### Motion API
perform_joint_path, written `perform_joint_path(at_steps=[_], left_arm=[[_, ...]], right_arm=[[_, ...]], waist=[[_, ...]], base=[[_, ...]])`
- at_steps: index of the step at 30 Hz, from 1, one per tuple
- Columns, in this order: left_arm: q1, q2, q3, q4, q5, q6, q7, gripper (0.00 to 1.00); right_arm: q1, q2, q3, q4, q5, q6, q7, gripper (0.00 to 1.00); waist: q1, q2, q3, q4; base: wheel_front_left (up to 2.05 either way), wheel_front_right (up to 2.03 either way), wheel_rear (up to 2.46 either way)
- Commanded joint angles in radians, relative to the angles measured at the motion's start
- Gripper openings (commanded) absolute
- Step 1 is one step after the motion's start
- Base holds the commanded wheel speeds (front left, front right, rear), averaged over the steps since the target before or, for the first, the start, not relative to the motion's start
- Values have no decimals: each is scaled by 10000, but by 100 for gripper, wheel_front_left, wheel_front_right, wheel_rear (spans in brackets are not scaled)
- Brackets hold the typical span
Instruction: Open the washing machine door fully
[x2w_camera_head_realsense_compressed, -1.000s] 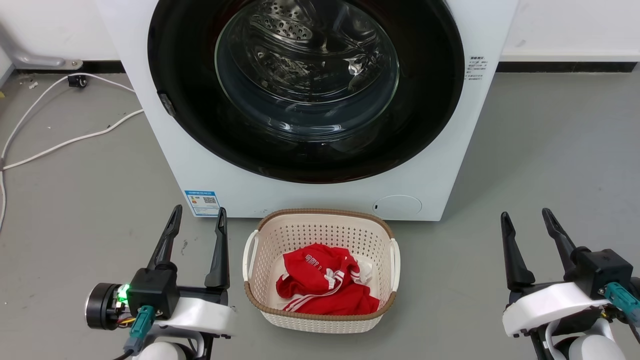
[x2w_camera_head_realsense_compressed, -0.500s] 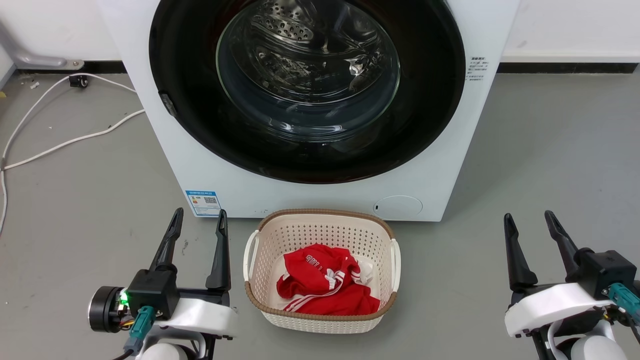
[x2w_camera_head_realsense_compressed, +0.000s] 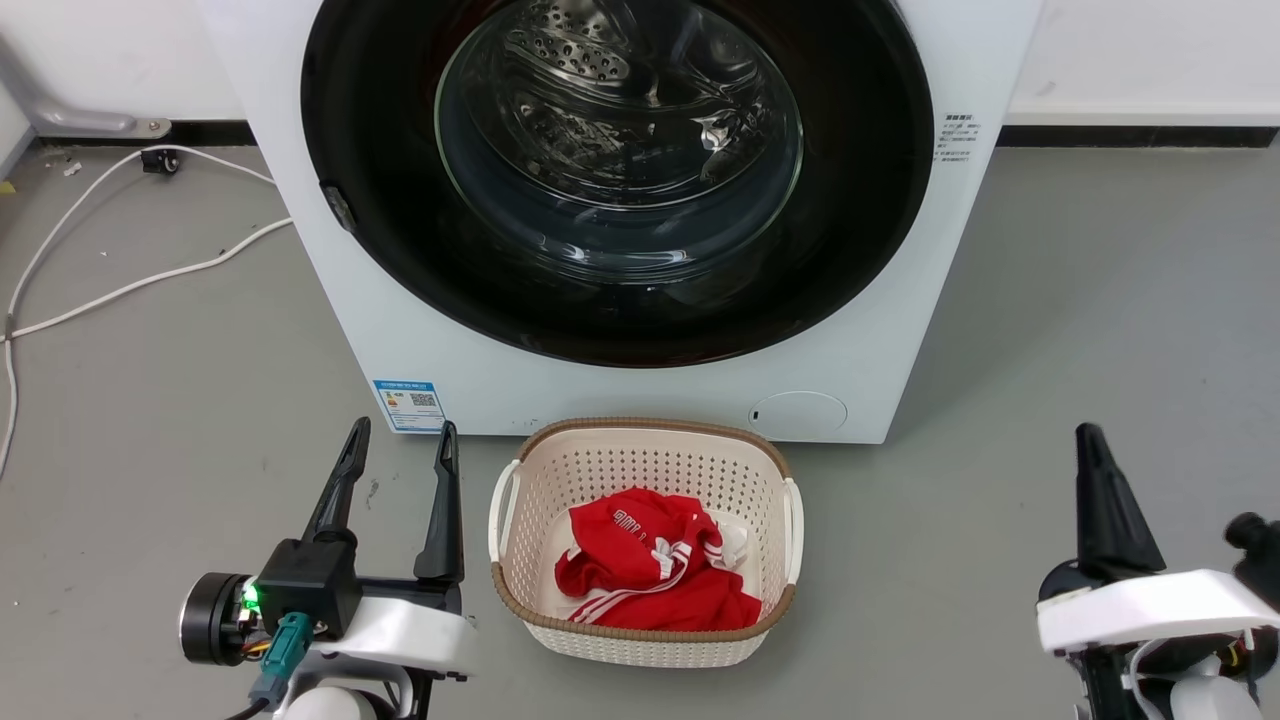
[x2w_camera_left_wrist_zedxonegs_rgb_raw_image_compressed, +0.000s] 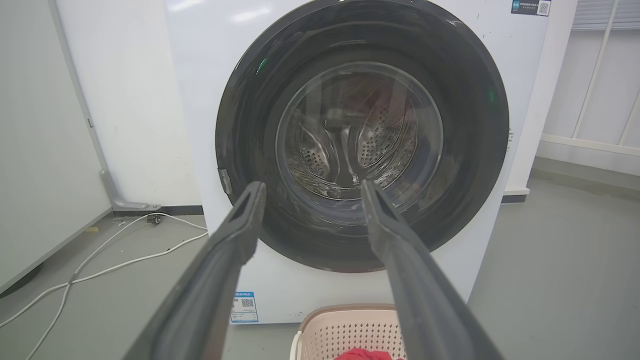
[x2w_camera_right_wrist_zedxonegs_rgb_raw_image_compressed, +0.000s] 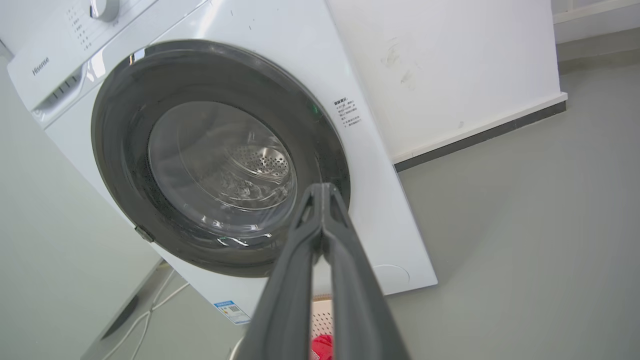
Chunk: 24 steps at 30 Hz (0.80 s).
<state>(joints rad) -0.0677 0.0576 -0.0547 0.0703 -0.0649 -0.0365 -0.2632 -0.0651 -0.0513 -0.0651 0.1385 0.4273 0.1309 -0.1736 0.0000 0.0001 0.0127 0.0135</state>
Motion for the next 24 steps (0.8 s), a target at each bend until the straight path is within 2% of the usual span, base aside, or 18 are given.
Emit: perform_joint_path(at_steps=[1,9,12,17,24], left_arm=[[95,-11,33,28,-12,-41,-24,100],[28,-44,44,-47,-50,-8,-26,100],[-108,-47,74,-106,-54,6,-24,100],[-341,-56,75,-211,-63,-22,-24,100],[-855,-65,136,-413,-72,-34,-24,100]], right_arm=[[-212,20,58,54,762,-3,-185,0],[-778,19,305,-376,7270,-2,-810,0],[-1197,14,134,-663,9045,-2,-836,0],[-2290,-158,-518,-491,10699,-2,-318,0],[-4963,-1230,-831,1556,11474,-2,846,0]], waist=[[0,-1,-20,12],[0,-1,92,-1],[0,-1,280,-37],[0,-1,663,-69],[0,-1,1418,-74]], base=[[0,0,0],[0,0,0],[0,0,0],[0,0,0],[0,0,0]])
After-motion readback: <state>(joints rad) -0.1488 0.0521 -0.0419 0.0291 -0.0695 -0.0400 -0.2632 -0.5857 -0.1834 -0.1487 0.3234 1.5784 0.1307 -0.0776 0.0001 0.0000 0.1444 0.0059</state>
